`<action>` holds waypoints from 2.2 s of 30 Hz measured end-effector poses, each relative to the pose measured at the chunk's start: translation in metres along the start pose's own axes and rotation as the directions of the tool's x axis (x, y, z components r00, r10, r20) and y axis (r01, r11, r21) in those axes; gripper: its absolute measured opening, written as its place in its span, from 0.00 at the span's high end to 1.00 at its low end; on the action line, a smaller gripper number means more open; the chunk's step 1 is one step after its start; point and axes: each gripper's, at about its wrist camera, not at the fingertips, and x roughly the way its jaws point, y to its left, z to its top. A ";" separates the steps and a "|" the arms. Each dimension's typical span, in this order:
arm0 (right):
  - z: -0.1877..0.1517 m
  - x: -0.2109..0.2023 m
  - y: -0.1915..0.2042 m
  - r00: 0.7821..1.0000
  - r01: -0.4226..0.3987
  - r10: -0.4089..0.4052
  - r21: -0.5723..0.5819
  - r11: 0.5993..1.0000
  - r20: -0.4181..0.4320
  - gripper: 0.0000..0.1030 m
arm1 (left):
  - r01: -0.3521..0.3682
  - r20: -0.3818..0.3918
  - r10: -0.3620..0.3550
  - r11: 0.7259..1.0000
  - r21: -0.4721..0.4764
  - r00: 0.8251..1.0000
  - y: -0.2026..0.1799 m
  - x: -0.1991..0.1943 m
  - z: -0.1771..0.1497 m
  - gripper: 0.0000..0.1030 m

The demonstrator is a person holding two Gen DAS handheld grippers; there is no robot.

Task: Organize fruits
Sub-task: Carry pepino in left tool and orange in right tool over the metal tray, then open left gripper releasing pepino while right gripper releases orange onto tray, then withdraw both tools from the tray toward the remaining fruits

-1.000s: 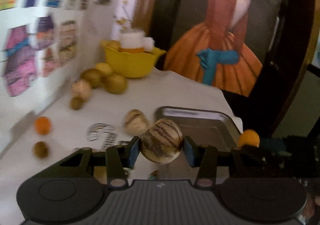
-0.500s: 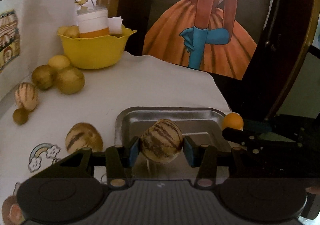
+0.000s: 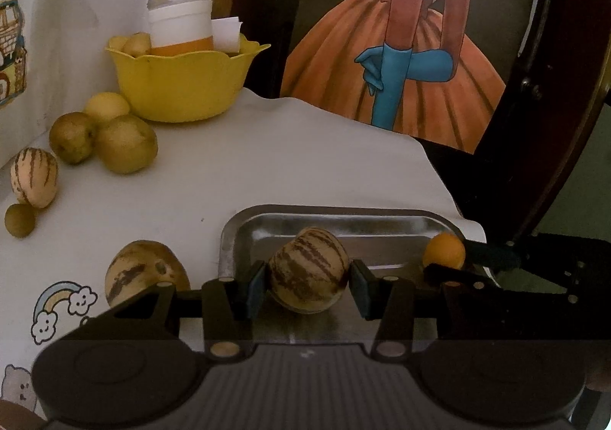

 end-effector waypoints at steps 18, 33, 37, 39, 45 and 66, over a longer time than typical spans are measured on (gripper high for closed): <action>-0.004 0.000 0.001 1.000 0.004 -0.004 0.010 1.000 -0.010 0.63 | 0.012 -0.011 -0.012 1.000 -0.023 1.000 0.003 0.000 0.004 0.47; -0.009 -0.065 0.014 0.998 -0.008 0.007 0.028 1.000 0.064 0.31 | -0.006 0.103 0.009 0.999 -0.031 0.995 -0.012 -0.071 -0.001 0.17; -0.010 -0.092 0.019 0.995 -0.028 0.025 0.031 0.999 0.091 0.19 | -0.029 0.150 0.038 0.998 -0.064 0.988 -0.011 -0.103 -0.007 0.02; -0.011 -0.105 0.023 0.994 -0.034 0.031 0.028 0.999 0.103 0.15 | -0.028 0.175 0.041 0.997 -0.078 0.984 -0.010 -0.120 -0.012 0.00; -0.014 -0.149 0.038 0.989 -0.057 0.054 0.015 0.998 0.136 0.03 | -0.016 0.210 0.036 0.995 -0.095 0.977 -0.014 -0.160 -0.028 0.00; -0.066 -0.233 0.113 0.988 -0.147 0.146 0.011 0.989 0.041 0.01 | -0.140 0.225 0.161 0.985 -0.104 0.961 0.027 -0.263 -0.129 0.00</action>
